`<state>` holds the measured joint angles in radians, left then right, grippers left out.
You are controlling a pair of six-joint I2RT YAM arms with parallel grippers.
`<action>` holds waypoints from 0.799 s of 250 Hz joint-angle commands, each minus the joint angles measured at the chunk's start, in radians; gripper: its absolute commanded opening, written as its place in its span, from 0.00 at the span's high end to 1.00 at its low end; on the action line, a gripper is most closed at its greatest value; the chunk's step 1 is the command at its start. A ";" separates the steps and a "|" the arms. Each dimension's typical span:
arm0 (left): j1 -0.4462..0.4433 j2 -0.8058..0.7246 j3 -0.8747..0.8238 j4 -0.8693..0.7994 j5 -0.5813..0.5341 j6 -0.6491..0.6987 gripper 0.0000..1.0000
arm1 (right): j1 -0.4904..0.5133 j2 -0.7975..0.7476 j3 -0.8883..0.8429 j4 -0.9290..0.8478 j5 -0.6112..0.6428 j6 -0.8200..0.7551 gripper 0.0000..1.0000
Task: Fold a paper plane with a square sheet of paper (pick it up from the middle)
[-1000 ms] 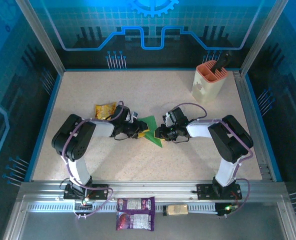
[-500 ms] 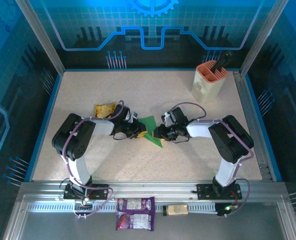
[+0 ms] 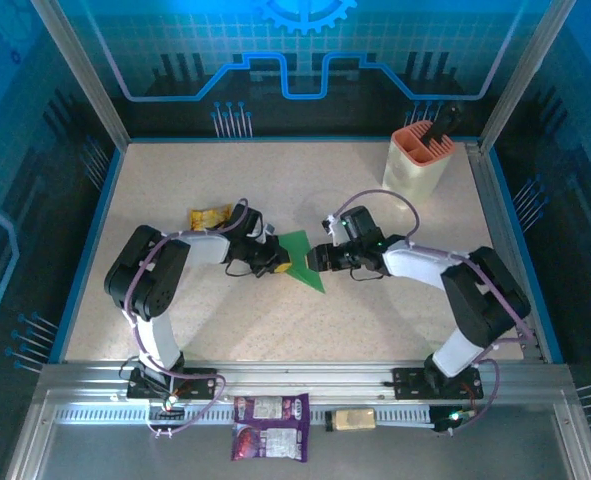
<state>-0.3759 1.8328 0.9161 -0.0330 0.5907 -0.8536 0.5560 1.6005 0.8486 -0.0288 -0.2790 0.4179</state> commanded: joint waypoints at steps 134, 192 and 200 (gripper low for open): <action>-0.032 -0.075 0.118 -0.247 -0.096 -0.058 0.94 | 0.294 0.084 0.055 -0.046 0.450 -0.334 0.56; -0.033 -0.081 0.127 -0.262 -0.089 -0.064 0.94 | 0.296 0.110 0.062 -0.035 0.462 -0.318 0.54; -0.032 -0.081 0.128 -0.263 -0.088 -0.066 0.94 | 0.295 0.114 0.064 -0.036 0.463 -0.317 0.54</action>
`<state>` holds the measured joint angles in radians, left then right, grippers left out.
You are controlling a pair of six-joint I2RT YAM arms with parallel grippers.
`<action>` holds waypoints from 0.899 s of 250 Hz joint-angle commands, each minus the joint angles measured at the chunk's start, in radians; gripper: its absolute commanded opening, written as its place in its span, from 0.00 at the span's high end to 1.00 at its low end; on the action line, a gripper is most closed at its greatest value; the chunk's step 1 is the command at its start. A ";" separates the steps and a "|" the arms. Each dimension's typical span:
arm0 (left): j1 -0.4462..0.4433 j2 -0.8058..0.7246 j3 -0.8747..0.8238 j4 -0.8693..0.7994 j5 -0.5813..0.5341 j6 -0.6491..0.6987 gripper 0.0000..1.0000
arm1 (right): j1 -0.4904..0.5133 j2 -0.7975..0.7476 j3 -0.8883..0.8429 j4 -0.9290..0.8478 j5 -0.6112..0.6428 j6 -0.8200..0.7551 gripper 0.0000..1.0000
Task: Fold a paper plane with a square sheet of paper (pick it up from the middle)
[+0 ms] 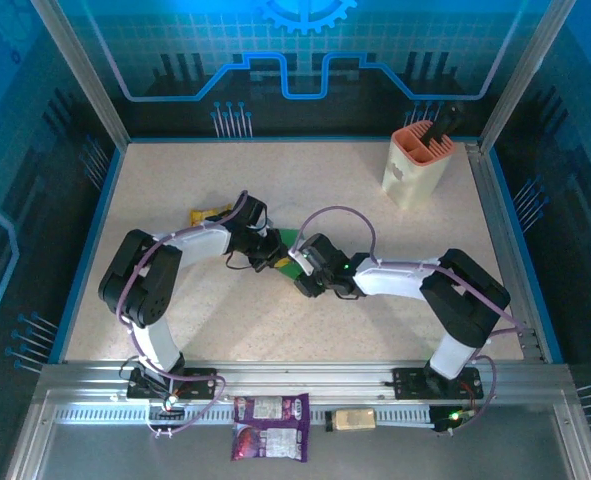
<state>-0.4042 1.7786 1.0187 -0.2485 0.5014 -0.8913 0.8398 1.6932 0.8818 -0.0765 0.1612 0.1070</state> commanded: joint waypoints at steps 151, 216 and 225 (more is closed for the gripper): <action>-0.004 -0.029 0.031 -0.060 -0.006 -0.020 0.94 | 0.012 0.060 0.046 0.004 0.023 -0.013 0.68; -0.004 -0.036 0.032 -0.073 -0.026 -0.015 0.93 | 0.012 0.057 0.040 0.004 0.016 -0.016 0.80; -0.004 -0.037 0.032 -0.075 -0.029 -0.014 0.91 | 0.012 0.057 0.039 0.003 0.012 -0.016 0.81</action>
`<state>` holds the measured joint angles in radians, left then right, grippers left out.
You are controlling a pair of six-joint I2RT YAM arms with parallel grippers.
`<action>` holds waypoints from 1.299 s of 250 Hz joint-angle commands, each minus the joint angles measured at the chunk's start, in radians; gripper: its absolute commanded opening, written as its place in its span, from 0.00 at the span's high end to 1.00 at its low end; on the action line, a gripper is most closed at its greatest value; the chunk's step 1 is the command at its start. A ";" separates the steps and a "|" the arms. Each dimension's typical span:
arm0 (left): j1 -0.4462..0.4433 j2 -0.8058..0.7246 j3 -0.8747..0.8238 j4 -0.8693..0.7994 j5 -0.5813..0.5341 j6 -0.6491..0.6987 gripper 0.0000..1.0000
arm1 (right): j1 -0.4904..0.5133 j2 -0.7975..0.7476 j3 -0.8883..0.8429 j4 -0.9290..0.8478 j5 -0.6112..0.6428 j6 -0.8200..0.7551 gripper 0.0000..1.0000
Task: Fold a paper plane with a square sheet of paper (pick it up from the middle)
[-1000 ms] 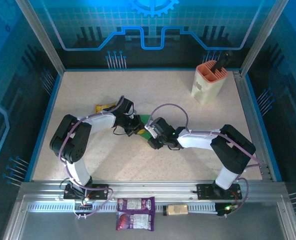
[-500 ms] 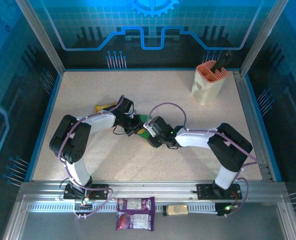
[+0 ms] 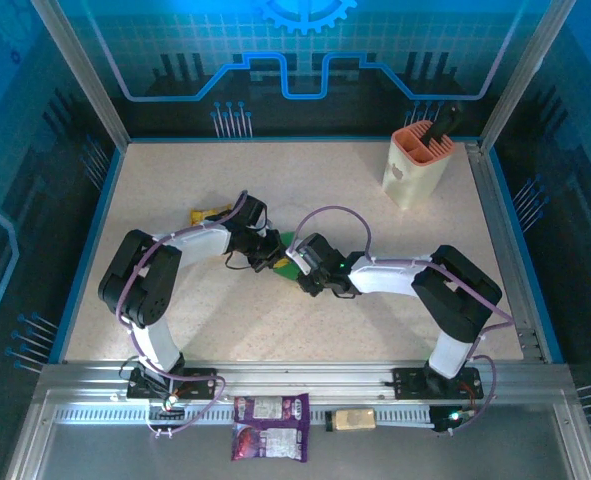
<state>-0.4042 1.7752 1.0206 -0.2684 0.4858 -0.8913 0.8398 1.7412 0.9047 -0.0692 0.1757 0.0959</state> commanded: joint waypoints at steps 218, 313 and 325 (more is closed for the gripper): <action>0.041 -0.209 -0.084 -0.008 -0.163 -0.077 0.65 | -0.038 0.079 -0.052 0.080 -0.252 0.198 0.84; 0.018 -0.248 -0.282 0.297 -0.076 -0.151 0.63 | -0.151 0.128 -0.128 0.255 -0.510 0.299 0.84; 0.010 -0.225 -0.287 0.326 -0.062 -0.148 0.63 | -0.164 0.131 -0.133 0.268 -0.537 0.304 0.84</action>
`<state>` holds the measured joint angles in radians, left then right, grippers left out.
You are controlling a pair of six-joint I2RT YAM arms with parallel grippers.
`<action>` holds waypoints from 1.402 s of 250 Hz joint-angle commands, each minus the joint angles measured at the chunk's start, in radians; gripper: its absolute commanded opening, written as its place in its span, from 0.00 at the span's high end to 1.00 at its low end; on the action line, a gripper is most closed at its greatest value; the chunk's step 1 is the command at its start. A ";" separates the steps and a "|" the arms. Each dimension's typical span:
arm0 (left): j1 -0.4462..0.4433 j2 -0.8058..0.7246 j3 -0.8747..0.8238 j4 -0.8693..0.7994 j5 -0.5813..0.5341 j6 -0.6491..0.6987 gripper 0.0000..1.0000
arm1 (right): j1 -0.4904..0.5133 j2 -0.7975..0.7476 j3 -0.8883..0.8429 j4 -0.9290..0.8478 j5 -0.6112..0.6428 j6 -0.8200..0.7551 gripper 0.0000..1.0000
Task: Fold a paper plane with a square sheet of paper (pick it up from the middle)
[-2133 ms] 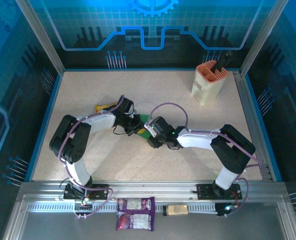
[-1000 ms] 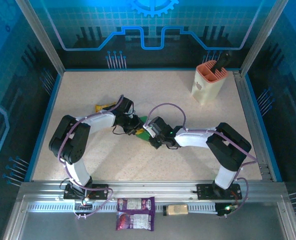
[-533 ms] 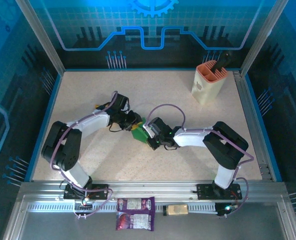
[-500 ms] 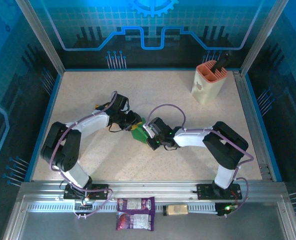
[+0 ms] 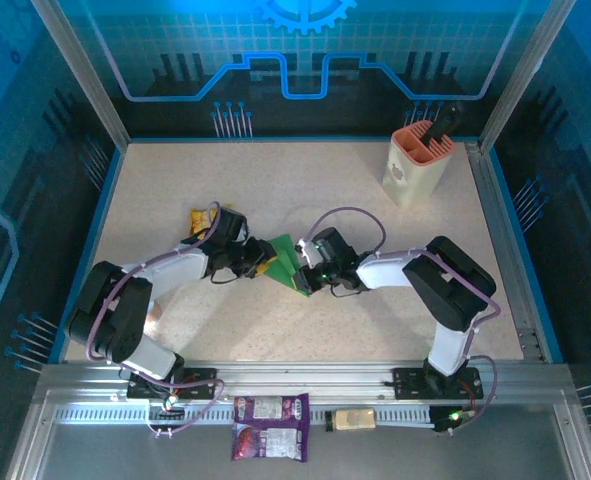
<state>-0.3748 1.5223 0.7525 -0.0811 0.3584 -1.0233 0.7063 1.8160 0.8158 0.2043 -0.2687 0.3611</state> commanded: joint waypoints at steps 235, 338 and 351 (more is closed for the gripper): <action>-0.036 0.246 0.023 0.214 0.154 0.040 0.65 | -0.098 0.091 -0.018 0.006 -0.230 0.108 0.83; -0.038 0.287 0.068 0.060 0.119 0.085 0.63 | -0.111 0.016 0.006 -0.108 -0.266 0.135 0.76; -0.038 0.293 0.072 0.046 0.115 0.085 0.63 | -0.113 0.018 0.011 -0.121 -0.265 0.135 0.77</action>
<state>-0.4080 1.7760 0.8112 0.0734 0.4976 -0.9661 0.6071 1.8484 0.8223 0.2169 -0.5327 0.4835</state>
